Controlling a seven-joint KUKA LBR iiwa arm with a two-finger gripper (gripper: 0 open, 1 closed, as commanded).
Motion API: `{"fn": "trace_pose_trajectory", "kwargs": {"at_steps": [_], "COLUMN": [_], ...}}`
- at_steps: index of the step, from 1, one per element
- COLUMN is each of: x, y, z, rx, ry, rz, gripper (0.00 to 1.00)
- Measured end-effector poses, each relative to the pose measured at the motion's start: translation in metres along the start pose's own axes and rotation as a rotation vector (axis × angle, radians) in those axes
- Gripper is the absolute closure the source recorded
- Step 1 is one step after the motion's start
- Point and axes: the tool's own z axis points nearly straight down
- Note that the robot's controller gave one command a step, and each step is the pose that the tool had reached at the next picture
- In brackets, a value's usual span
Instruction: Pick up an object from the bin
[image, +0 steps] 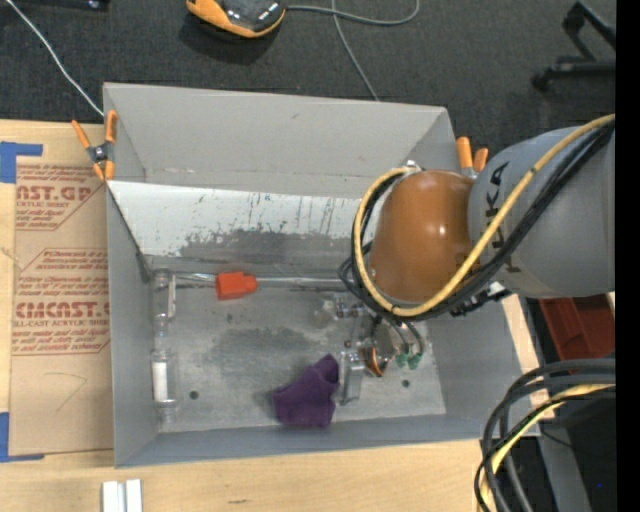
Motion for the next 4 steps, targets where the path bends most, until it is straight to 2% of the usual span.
{"fn": "trace_pose_trajectory", "kwargs": {"at_steps": [1, 2, 3, 4], "x": [0.008, 0.013, 0.013, 0.010], "y": [0.029, -0.003, -0.003, 0.002], "z": [0.025, 0.059, 0.059, -0.038], "rx": [-0.002, -0.001, -0.002, -0.003], "ry": [-0.011, 0.000, 0.000, 0.004], "rz": [-0.018, -0.446, -0.446, -0.435], "gripper": [0.00, 1.00, 1.00, 1.00]}}
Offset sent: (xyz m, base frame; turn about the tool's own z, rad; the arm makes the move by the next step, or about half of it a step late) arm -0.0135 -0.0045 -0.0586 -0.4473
